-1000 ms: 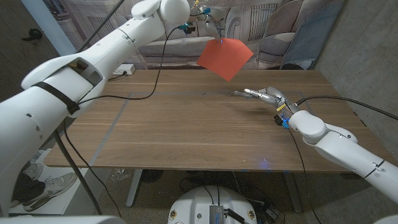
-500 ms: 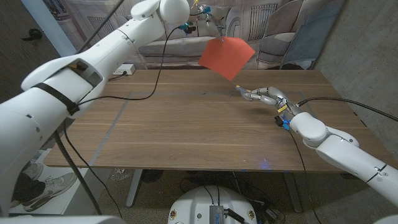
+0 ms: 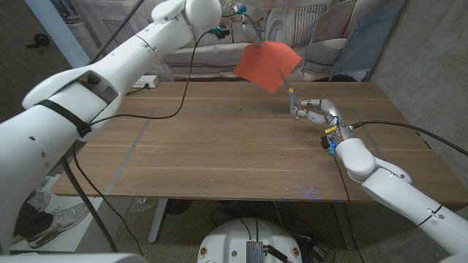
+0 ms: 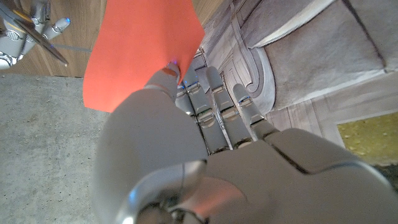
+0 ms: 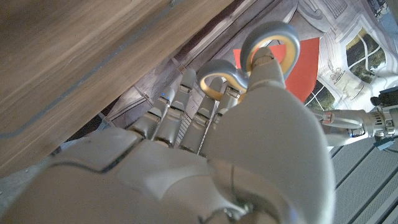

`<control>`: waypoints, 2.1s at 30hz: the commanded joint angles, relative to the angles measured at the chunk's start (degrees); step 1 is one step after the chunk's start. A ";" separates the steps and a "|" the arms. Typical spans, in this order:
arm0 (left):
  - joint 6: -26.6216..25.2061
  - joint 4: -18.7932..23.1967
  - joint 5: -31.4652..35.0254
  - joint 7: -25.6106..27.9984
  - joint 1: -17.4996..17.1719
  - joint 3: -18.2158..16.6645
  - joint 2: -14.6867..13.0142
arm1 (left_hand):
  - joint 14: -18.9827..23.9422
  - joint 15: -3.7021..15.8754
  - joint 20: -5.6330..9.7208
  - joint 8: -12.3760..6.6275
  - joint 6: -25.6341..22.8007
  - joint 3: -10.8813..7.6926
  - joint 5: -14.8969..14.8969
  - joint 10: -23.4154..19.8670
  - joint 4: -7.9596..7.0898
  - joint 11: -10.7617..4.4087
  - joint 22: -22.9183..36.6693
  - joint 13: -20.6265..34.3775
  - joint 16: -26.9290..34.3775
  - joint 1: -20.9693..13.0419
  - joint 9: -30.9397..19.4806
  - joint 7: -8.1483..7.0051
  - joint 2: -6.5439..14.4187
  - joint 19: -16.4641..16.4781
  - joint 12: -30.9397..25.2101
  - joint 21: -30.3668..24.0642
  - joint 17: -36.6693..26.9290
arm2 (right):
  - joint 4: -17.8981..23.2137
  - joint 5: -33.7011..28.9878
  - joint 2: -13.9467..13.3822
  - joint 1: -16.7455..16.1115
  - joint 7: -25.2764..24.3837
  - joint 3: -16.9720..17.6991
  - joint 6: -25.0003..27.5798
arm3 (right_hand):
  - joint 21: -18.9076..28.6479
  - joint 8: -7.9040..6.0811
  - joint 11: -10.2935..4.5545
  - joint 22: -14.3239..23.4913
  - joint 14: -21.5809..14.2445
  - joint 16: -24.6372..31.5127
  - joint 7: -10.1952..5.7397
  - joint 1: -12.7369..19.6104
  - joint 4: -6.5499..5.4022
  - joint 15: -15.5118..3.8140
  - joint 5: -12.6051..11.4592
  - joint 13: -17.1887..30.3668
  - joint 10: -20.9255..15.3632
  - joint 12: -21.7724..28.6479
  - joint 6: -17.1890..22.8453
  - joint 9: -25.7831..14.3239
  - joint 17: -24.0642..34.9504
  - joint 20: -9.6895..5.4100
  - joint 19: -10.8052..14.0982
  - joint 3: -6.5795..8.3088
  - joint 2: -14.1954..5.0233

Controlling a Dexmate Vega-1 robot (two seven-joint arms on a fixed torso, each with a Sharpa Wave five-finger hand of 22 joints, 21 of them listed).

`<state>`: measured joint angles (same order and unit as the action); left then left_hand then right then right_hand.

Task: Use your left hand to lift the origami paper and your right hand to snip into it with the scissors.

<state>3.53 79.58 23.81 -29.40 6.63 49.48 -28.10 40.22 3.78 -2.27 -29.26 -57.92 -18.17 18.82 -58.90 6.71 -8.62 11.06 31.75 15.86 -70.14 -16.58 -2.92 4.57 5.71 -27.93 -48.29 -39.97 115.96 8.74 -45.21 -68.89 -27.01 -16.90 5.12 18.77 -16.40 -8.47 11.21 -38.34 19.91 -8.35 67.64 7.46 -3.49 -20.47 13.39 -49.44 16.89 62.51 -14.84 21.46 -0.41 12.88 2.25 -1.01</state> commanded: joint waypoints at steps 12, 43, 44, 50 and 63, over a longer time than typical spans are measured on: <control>0.55 2.28 -0.19 -0.82 -0.96 -0.65 -1.07 | 0.45 9.94 -0.51 -0.25 -1.45 0.18 -0.40 -2.12 0.12 -2.47 0.11 0.41 -0.84 -1.77 -2.72 1.52 1.70 0.13 0.10 0.15 -0.53 | -2.46 2.59 2.08 6.06 9.63 -4.95 4.78 | -0.36 -4.60 -2.84 1.14 -6.85 4.20 -0.53 2.91 -0.36 -10.27 1.86 -0.29 -14.02 3.60 10.27 -0.85 6.43 -1.80 -0.45 -3.25 -1.64; 0.51 7.10 1.25 -4.66 -0.42 -3.28 -5.88 | 0.46 9.93 -0.34 0.04 -1.97 0.71 -0.59 -2.08 0.15 -2.41 0.07 0.37 -1.97 -1.86 -2.39 0.88 1.17 0.14 0.48 0.45 -0.98 | -4.86 7.31 0.42 4.40 7.58 -2.94 6.15 | -0.22 -4.34 -2.91 1.47 -5.67 3.39 -0.39 3.92 -0.72 -10.27 2.06 -0.22 -13.86 3.42 10.28 -1.50 8.50 -2.61 -0.71 -4.93 -2.31; 0.37 7.52 1.93 -5.02 -0.30 -3.07 -6.16 | 0.50 9.97 -0.18 0.07 -1.97 0.74 -0.55 -2.06 0.14 -2.41 0.06 0.34 -1.99 -1.86 -2.35 0.75 1.14 0.14 0.53 0.47 -1.00 | -4.58 6.99 0.32 4.41 7.07 -3.04 6.74 | -0.21 -4.33 -2.91 1.47 -5.66 3.37 -0.38 3.93 -0.73 -10.27 2.06 -0.21 -13.87 3.43 10.26 -1.51 8.53 -2.61 -0.70 -4.95 -2.33; 0.51 8.88 2.13 -5.43 -0.87 -4.14 -7.40 | 0.52 9.95 -0.05 0.10 -2.23 0.86 -0.43 -2.15 0.12 -2.43 0.06 0.44 -2.13 -1.82 -2.18 0.58 0.98 0.07 0.50 0.55 -1.05 | -4.75 8.62 -0.04 3.39 6.75 -1.91 6.49 | -0.16 -4.21 -2.91 1.50 -5.50 3.22 -0.38 4.03 -0.82 -10.28 2.06 -0.12 -13.84 3.46 10.25 -1.51 8.82 -2.67 -0.66 -5.21 -2.50; 1.38 7.49 2.55 -5.17 -1.15 -3.65 -6.07 | 0.73 9.98 0.12 0.21 -2.15 1.03 -0.08 -2.34 0.02 -2.48 0.07 0.54 -2.36 -1.85 -2.16 0.58 0.92 -0.01 0.59 0.70 -1.23 | -4.94 8.35 -0.26 3.47 7.08 -2.34 3.45 | -0.11 -4.07 -2.91 1.53 -5.15 2.88 -0.45 4.29 -0.92 -10.27 2.06 -0.06 -13.74 3.42 10.13 -1.71 9.34 -2.64 -0.68 -5.72 -2.72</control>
<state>4.15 87.68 26.08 -34.49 5.84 45.73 -34.80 40.21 3.78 -2.26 -29.00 -58.18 -17.54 18.45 -58.90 6.71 -8.62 10.92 31.98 13.74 -71.10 -16.59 -3.18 4.93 5.71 -27.47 -47.67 -41.03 111.39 16.67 -45.16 -65.21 -20.48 -19.36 11.33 18.42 -18.17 -3.19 12.67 -43.90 22.79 -3.52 69.22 6.55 -4.71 -18.40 13.21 -54.88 20.25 67.36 -14.92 30.60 -1.95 12.14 -3.18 -0.78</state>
